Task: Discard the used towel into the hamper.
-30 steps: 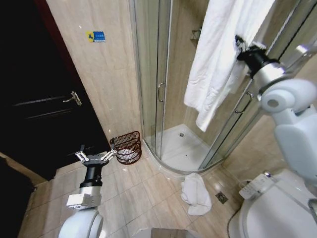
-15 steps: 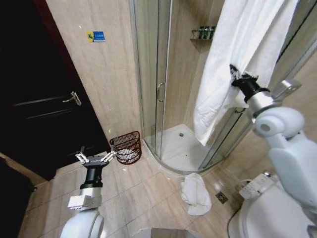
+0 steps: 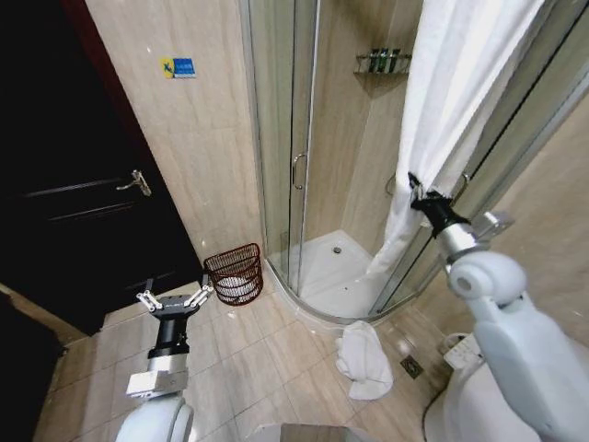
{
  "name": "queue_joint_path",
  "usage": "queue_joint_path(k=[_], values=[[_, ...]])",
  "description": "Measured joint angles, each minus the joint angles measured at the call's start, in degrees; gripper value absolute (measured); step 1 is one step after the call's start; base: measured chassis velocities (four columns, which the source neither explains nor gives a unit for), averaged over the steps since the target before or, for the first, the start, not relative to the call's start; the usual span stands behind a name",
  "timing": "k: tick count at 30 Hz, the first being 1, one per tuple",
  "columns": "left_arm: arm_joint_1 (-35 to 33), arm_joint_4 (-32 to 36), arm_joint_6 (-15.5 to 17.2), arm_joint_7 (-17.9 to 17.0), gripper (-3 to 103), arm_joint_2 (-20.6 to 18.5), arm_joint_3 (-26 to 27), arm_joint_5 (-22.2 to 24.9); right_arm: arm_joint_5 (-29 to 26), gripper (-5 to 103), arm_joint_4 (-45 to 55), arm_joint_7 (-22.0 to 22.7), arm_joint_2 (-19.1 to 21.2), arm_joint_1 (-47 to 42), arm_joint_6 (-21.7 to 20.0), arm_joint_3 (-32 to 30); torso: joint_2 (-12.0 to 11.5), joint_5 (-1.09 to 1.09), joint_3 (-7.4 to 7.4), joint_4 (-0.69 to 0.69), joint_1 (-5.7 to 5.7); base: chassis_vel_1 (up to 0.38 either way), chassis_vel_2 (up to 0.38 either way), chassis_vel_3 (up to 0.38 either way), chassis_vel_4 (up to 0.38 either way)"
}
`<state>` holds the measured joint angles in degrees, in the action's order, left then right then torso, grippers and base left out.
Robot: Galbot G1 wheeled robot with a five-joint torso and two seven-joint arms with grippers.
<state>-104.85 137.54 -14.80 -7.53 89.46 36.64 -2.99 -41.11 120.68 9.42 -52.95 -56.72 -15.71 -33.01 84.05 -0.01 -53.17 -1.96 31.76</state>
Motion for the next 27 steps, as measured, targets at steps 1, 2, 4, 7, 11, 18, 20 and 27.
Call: queue_joint_path(k=[1, 2, 4, 7, 11, 18, 20, 27], values=[[-0.1, 0.1, -0.1, 0.0, 100, 0.1, 0.0, 0.0, 0.7, 3, 0.1, -0.3, -0.7, -0.9, 0.3, -0.2, 0.0, 0.00, 0.00, 0.00, 0.00, 0.000, 0.000, 0.000, 0.000], [-0.1, 0.1, -0.1, 0.0, 100, 0.1, 0.0, 0.0, 0.7, 3, 0.1, -0.3, -0.7, -0.9, 0.3, -0.2, 0.0, 0.00, 0.00, 0.00, 0.00, 0.000, 0.000, 0.000, 0.000], [-0.2, 0.1, -0.4, 0.0, 100, 0.1, 0.0, 0.0, 2.1, 3, 0.2, -0.7, -1.9, -2.6, 1.0, -0.5, 0.0, 0.00, 0.00, 0.00, 0.00, 0.000, 0.000, 0.000, 0.000], [-0.2, 0.1, -0.7, 0.0, 100, 0.2, 0.0, 0.0, 4.3, 3, 0.1, -1.6, -3.3, -4.3, 1.8, -1.1, 0.0, 0.02, 0.00, 0.00, 0.00, 0.000, 0.000, 0.000, 0.000], [-0.2, 0.0, -1.0, 0.0, 100, 0.3, -0.1, 0.0, 6.8, 3, -0.7, -2.9, -5.0, -6.3, 3.3, -1.6, 0.0, 0.02, 0.00, 0.00, 0.00, 0.000, 0.000, 0.000, 0.000], [0.0, -0.5, -1.3, -0.1, 100, 0.4, 0.0, 0.3, 9.9, 3, -2.4, -3.8, -7.7, -8.3, 5.0, -1.4, 0.0, 0.00, 0.00, 0.00, 0.00, 0.000, 0.000, 0.000, 0.000], [0.0, -0.7, -1.3, -0.1, 100, 0.3, 0.0, 0.3, 10.6, 3, -2.9, -3.9, -8.2, -8.3, 5.3, -1.2, 0.0, 0.01, 0.00, 0.00, 0.00, 0.000, 0.000, 0.000, 0.000], [0.3, -1.0, -1.4, -0.2, 100, -0.2, 0.3, 0.7, 13.3, 3, -5.9, -4.6, -10.7, -8.8, 7.0, 0.0, 0.0, 0.01, 0.00, 0.00, 0.00, 0.000, 0.000, 0.000, 0.000]])
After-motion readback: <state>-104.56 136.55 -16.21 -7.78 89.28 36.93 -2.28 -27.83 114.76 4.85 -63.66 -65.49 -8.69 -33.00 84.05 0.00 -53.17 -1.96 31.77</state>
